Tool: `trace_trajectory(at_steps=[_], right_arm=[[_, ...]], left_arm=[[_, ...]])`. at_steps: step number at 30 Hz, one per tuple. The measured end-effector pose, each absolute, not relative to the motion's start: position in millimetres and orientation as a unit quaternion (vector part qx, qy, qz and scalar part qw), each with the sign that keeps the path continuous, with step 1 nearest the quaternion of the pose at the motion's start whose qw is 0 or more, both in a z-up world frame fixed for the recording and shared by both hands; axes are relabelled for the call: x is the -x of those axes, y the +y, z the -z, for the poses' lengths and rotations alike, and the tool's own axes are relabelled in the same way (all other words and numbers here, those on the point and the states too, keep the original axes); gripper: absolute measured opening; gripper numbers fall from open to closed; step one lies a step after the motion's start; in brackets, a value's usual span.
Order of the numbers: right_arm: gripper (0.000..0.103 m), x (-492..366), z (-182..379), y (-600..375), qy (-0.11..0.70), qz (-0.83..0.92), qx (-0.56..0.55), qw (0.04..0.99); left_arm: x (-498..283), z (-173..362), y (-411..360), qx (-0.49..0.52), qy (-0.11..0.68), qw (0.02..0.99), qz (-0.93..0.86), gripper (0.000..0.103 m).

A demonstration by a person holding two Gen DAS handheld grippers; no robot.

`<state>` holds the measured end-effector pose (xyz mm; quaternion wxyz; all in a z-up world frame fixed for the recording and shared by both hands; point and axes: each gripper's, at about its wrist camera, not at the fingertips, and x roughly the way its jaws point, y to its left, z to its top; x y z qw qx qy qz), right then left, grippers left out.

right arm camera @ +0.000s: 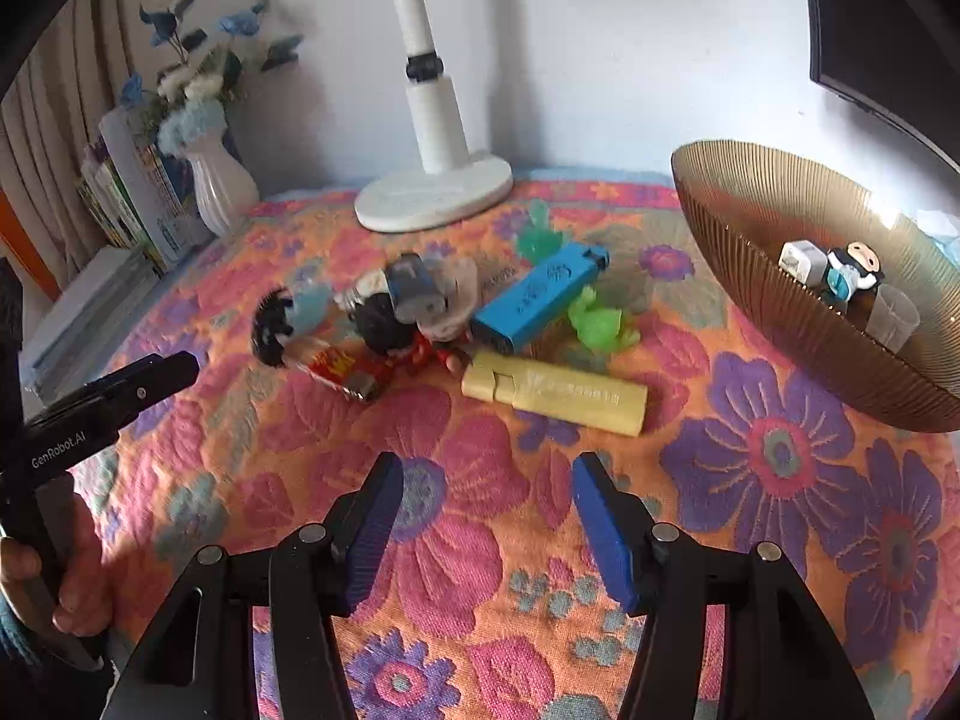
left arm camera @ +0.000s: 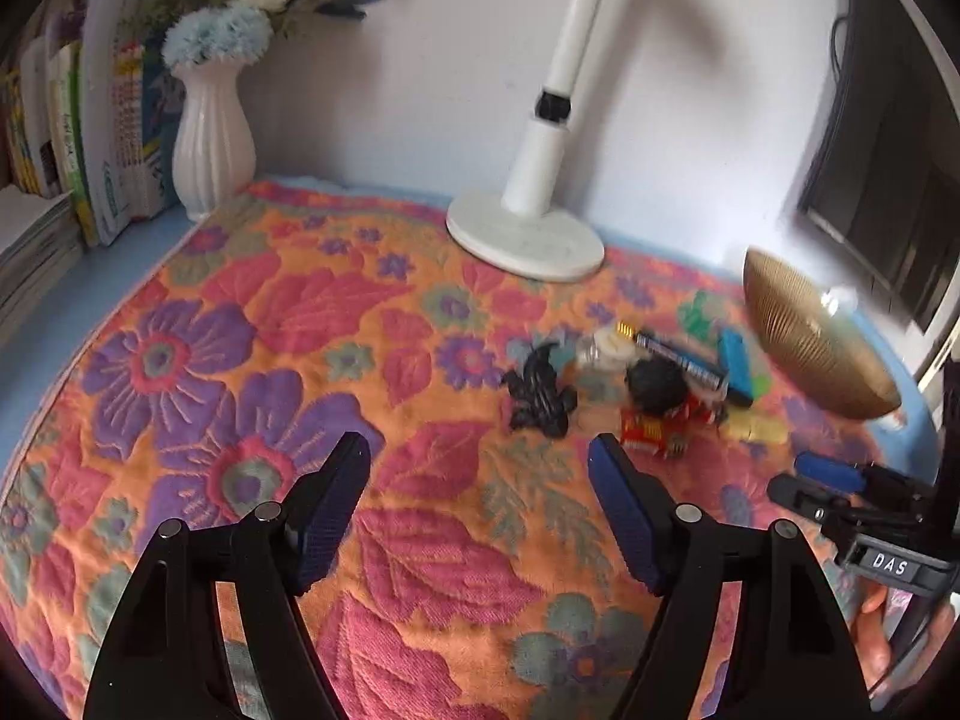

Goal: Organize rigid objects
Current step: 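Grasp the black dinosaur toy with the left tool while the right tool grasps the yellow lighter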

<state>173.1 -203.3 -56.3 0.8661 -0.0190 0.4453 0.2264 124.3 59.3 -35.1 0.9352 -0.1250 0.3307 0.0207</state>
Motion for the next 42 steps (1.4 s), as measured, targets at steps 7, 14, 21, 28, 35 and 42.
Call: trace_trajectory(at_steps=[7,14,21,28,35,42], right_arm=[[0.06,-180.6,65.0,-206.7,0.464,-0.216,0.01,0.859],[0.06,-180.9,59.7,-220.1,0.465,-0.201,-0.01,0.862],[0.06,-200.2,40.0,-238.3,0.496,-0.204,-0.036,0.844],[0.06,-238.4,64.2,-227.1,0.512,-0.2,0.006,0.835],[0.061,-237.9,69.8,-213.5,0.498,-0.244,0.015,0.832],[0.054,-183.6,65.2,-192.4,0.507,-0.32,0.051,0.799]], left_arm=[[-130.6,44.1,65.6,0.151,0.356,0.922,-0.01,0.074],[-134.1,45.7,58.8,0.126,0.375,0.918,-0.032,0.072],[-148.1,16.1,51.0,0.136,0.395,0.908,0.007,0.072],[-196.9,43.0,54.4,0.158,0.423,0.89,0.054,0.058],[-207.8,56.9,50.3,0.152,0.433,0.887,0.053,0.035],[-171.7,40.8,66.4,0.162,0.4,0.901,0.037,0.035]])
